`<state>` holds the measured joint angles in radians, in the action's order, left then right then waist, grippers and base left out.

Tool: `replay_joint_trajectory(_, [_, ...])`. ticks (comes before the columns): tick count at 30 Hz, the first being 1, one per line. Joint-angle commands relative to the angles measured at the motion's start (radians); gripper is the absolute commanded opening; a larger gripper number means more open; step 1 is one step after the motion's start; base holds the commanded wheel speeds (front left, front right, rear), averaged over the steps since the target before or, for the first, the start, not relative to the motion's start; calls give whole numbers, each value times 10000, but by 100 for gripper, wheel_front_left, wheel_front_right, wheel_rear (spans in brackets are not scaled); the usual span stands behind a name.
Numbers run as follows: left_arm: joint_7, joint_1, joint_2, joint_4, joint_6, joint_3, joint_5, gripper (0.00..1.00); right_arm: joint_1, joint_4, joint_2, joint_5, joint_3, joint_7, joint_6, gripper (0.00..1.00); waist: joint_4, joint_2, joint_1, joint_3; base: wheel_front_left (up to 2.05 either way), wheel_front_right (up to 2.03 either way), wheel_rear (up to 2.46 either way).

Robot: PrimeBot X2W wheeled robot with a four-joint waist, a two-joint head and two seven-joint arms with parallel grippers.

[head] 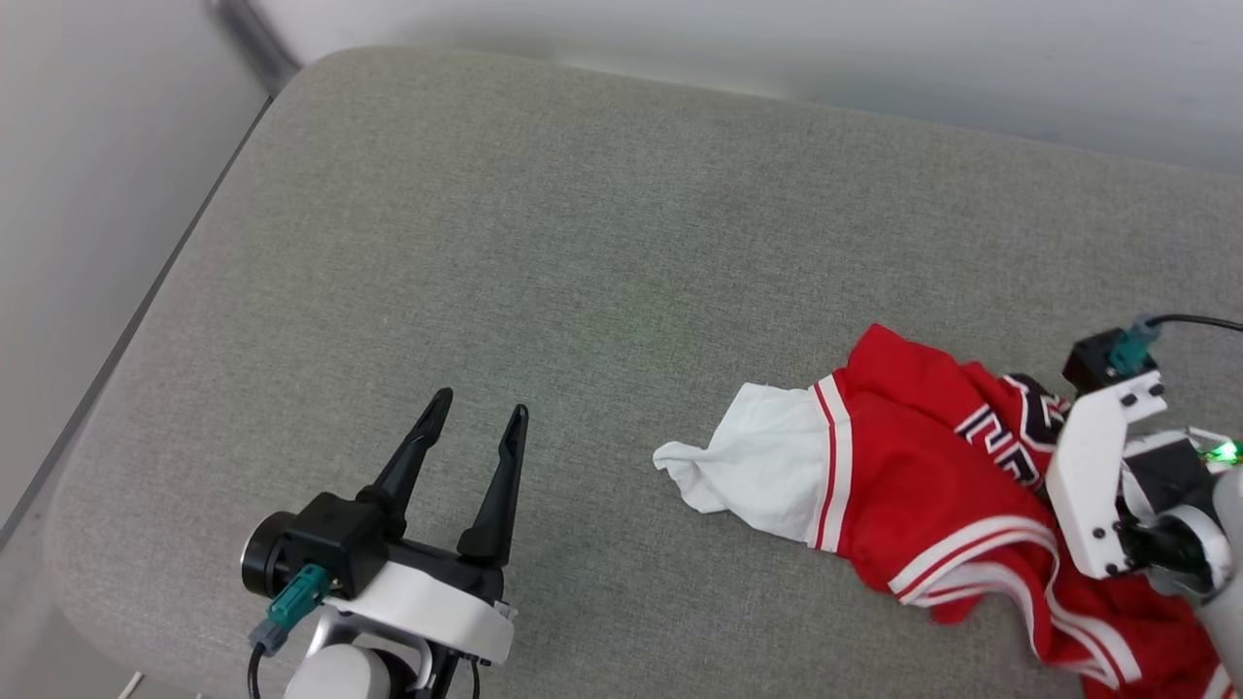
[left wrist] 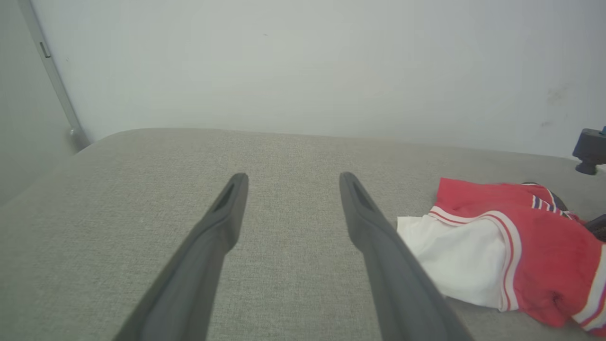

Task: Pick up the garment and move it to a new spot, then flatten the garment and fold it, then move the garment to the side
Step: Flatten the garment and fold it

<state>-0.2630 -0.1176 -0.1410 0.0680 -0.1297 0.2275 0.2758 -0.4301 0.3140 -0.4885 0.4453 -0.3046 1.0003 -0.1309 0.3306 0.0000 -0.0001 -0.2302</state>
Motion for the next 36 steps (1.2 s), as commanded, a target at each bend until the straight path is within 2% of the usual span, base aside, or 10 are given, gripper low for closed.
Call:
replay_joint_trajectory(1, [-26,-121,20,18,-9,-7,-14,100,-170,214,139,-47,-177,-310,3,0,-15,0,1,67,0,0,0])
replay_joint_trajectory(11, [-26,-89,-34,-34,-9,-18,-5,100,-2337,929,-225,-829,-733,-3054,5,0,-18,0,1,330,0,0,0])
replay_joint_trajectory(17, [-26,15,-36,-74,-9,-67,-15,100,-2479,2192,-142,-1092,-1625,-4036,3,0,92,0,1,383,0,0,0])
replay_joint_trajectory(18, [-26,25,-30,-72,-9,-71,-20,100,-2462,2401,-78,-1067,-1651,-4264,5,85,100,0,1,394,0,0,0])
replay_joint_trajectory(19, [-26,35,-27,-68,-9,-78,-20,100,-2405,2657,5,-1002,-1671,-4436,3,100,105,0,1,413,0,0,0])
replay_joint_trajectory(27, [-26,231,-169,-137,-2,-308,-101,100,-2654,3420,436,-402,-1755,-6277,5,100,-301,0,1,835,0,0,0])
replay_joint_trajectory(36, [-26,432,-62,-542,-2,-778,-203,100,-2126,2354,299,395,-990,-8451,5,100,-1259,0,1,1329,0,0,0])
